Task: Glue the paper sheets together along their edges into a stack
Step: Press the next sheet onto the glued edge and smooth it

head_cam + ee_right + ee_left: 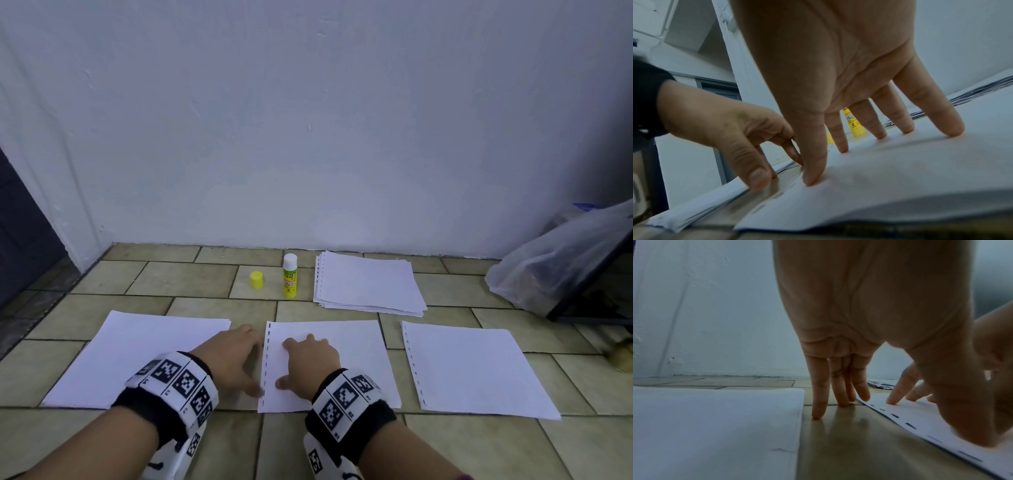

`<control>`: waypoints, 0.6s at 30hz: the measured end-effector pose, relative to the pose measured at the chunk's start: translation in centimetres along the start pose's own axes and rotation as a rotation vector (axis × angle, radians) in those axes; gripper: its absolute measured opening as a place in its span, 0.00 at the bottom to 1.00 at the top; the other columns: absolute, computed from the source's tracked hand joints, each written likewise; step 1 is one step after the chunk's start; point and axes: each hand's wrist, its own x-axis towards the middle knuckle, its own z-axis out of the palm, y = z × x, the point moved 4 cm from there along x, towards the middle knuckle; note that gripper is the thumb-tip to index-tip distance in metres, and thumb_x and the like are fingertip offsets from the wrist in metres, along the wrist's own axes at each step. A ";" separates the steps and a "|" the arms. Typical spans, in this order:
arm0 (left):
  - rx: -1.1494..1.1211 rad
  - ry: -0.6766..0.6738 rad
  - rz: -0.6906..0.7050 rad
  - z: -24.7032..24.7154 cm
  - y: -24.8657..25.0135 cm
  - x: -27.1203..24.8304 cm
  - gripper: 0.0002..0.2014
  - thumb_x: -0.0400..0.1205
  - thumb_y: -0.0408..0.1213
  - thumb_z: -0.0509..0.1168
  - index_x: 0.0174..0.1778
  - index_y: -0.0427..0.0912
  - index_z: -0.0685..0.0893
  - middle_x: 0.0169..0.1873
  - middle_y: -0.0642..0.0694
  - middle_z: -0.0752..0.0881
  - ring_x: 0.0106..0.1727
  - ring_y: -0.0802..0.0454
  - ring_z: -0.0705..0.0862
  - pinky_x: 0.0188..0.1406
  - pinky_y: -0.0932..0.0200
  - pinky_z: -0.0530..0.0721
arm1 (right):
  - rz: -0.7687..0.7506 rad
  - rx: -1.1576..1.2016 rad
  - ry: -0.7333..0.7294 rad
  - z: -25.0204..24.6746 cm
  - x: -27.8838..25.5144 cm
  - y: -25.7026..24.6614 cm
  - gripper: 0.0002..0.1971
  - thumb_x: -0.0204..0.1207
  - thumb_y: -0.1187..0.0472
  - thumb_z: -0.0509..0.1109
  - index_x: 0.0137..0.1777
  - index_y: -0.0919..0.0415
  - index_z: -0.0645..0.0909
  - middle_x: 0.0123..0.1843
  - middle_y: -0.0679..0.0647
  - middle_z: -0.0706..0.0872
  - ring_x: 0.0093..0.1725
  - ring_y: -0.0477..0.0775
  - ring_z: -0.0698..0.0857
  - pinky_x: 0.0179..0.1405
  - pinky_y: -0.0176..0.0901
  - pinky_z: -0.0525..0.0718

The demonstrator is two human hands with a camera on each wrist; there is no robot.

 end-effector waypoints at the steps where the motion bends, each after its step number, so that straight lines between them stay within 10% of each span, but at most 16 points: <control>1: -0.006 0.007 -0.002 -0.1 0.1 0.0 0.29 0.69 0.52 0.78 0.59 0.50 0.71 0.58 0.55 0.71 0.57 0.56 0.76 0.55 0.63 0.76 | -0.002 -0.006 0.003 0.0 -0.1 -0.1 0.32 0.79 0.46 0.67 0.78 0.59 0.62 0.73 0.65 0.71 0.74 0.64 0.69 0.74 0.56 0.66; 7: 0.045 0.005 0.017 0.5 0.5 0.6 0.50 0.70 0.52 0.77 0.83 0.49 0.57 0.78 0.54 0.61 0.77 0.54 0.65 0.76 0.56 0.69 | 0.004 -0.041 0.005 0.1 0.1 -0.2 0.31 0.80 0.48 0.65 0.78 0.60 0.61 0.74 0.67 0.70 0.76 0.66 0.65 0.74 0.58 0.65; 18: 0.231 0.012 -0.033 0.8 1.8 0.6 0.50 0.69 0.55 0.77 0.82 0.45 0.58 0.82 0.50 0.52 0.80 0.49 0.59 0.74 0.50 0.71 | 0.016 -0.001 0.076 0.9 1.0 0.1 0.30 0.80 0.42 0.62 0.75 0.58 0.65 0.72 0.65 0.67 0.71 0.67 0.65 0.65 0.54 0.71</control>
